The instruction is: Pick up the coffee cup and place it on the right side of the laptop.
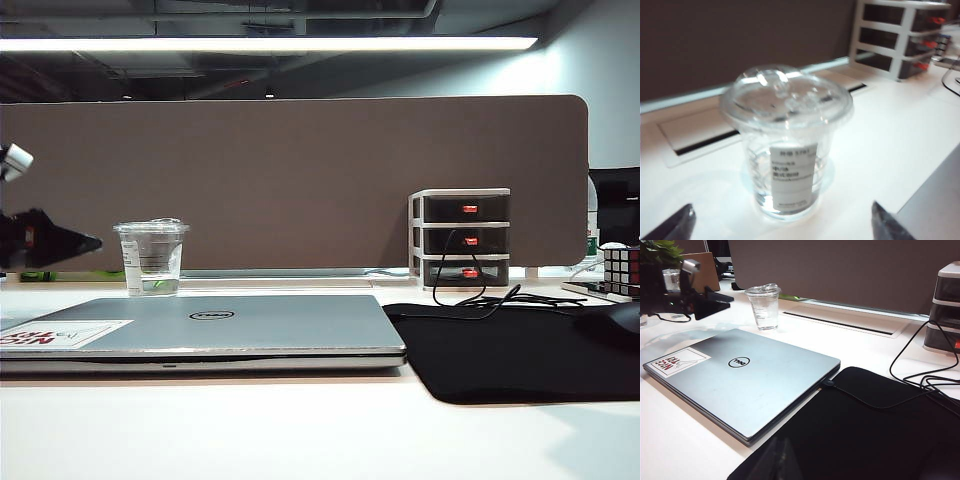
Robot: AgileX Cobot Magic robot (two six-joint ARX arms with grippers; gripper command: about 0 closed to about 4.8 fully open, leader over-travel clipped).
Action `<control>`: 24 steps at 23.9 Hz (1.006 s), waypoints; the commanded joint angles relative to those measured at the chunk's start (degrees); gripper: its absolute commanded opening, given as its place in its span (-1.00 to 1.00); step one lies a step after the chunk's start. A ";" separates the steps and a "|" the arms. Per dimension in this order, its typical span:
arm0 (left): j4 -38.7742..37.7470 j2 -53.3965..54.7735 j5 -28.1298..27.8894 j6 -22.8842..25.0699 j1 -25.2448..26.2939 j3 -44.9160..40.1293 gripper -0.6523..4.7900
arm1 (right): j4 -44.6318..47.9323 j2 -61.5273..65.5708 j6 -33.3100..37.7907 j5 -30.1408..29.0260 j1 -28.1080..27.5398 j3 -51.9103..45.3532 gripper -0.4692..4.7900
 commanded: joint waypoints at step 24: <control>-12.28 5.86 -13.62 1.51 -9.77 14.05 1.00 | 0.20 -0.04 -0.37 -1.64 0.07 -0.37 -0.82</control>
